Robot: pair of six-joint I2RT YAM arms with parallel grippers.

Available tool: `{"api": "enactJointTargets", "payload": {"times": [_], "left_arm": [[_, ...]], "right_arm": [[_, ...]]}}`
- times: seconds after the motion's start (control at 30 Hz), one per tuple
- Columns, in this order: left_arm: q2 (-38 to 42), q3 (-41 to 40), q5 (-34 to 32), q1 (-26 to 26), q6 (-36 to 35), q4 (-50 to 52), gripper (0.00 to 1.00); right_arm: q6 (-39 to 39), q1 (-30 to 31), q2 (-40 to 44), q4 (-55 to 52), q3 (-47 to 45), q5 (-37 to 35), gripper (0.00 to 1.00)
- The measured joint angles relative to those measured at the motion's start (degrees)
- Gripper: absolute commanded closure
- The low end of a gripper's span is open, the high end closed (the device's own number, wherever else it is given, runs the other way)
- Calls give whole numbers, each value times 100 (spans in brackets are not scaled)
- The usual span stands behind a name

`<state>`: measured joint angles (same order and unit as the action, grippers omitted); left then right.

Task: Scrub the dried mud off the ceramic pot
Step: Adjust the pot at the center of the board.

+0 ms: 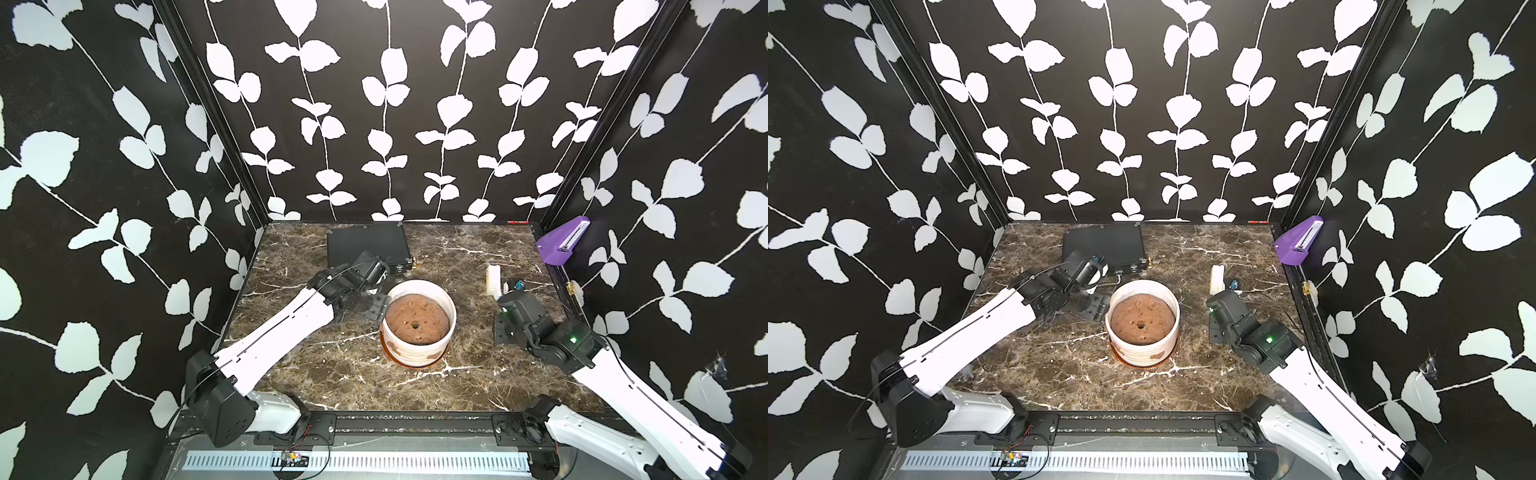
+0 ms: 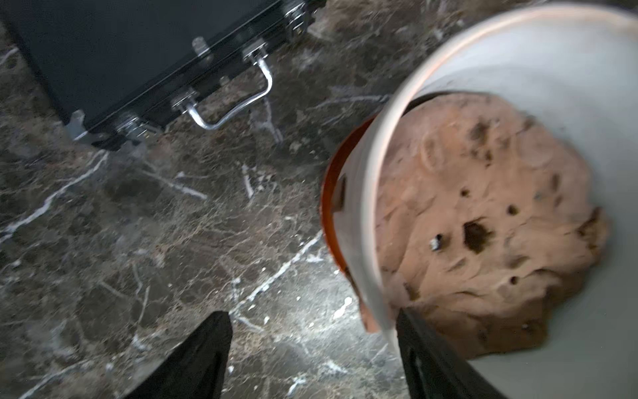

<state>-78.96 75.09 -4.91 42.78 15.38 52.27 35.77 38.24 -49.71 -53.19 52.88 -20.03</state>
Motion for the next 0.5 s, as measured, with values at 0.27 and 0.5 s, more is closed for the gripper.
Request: {"api": "enactJointTargets", "payload": {"times": [0.27,0.5], "left_arm": [[-542,225,457,26,-46,-155,29],[-1034,472,568,26,-44,-258,64]], "right_arm": [[28,2,127,20,-223,125,100],[98,2,190,20,-227,212,100]]}}
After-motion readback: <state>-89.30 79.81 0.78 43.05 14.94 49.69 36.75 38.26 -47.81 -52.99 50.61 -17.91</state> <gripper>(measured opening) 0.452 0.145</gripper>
